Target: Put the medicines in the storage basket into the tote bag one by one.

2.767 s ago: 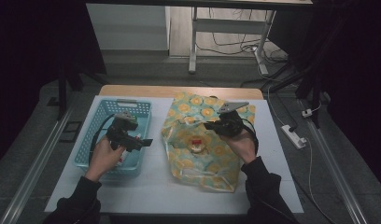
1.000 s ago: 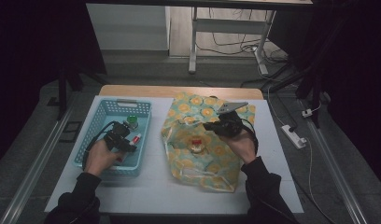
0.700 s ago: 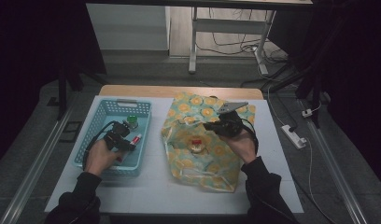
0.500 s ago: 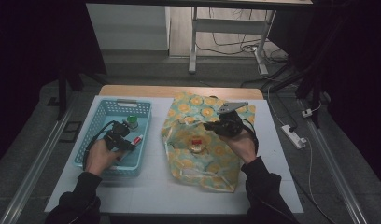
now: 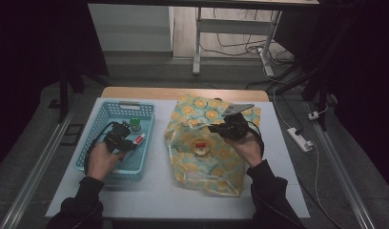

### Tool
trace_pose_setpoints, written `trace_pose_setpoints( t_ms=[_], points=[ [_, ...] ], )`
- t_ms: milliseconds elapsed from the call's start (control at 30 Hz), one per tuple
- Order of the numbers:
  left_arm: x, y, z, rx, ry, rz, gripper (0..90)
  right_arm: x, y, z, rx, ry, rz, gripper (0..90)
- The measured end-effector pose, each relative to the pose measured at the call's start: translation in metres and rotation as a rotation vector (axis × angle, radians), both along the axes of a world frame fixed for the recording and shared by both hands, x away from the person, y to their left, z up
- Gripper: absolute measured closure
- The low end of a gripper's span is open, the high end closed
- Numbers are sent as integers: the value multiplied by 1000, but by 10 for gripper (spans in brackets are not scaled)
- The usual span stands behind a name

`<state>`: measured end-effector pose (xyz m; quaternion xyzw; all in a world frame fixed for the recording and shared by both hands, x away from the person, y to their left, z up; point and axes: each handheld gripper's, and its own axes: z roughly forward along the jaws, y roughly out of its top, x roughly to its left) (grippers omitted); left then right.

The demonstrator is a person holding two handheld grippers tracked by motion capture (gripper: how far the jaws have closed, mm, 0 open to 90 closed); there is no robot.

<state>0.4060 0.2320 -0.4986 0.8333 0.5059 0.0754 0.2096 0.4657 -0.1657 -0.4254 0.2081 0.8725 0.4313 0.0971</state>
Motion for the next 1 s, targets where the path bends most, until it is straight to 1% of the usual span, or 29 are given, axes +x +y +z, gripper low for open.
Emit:
trace_pose_setpoints(
  t_ms=[133,200,333,433,500,633,800,1000],
  points=[
    [-2,4,7,-47,-29,12,730,0,-1,0,1,0,-2,898],
    [-3,7,10,-64,-37,17,730,0,-1,0,2,-1,-3,898],
    [-6,13,16,-86,-63,15,730,0,0,1,3,-4,-3,898],
    [-9,16,22,-116,-84,17,730,0,-1,1,8,-6,-2,899],
    [-11,17,26,-130,-94,10,730,0,-1,1,9,-7,-2,899],
    [-15,15,36,-142,-113,-11,730,0,-1,2,10,-11,-2,898],
    [-19,8,48,-161,-132,-40,730,-1,-1,3,15,-14,-1,898],
    [-24,-5,60,-173,-150,-93,730,-1,-2,4,19,-18,-2,898]
  ],
)
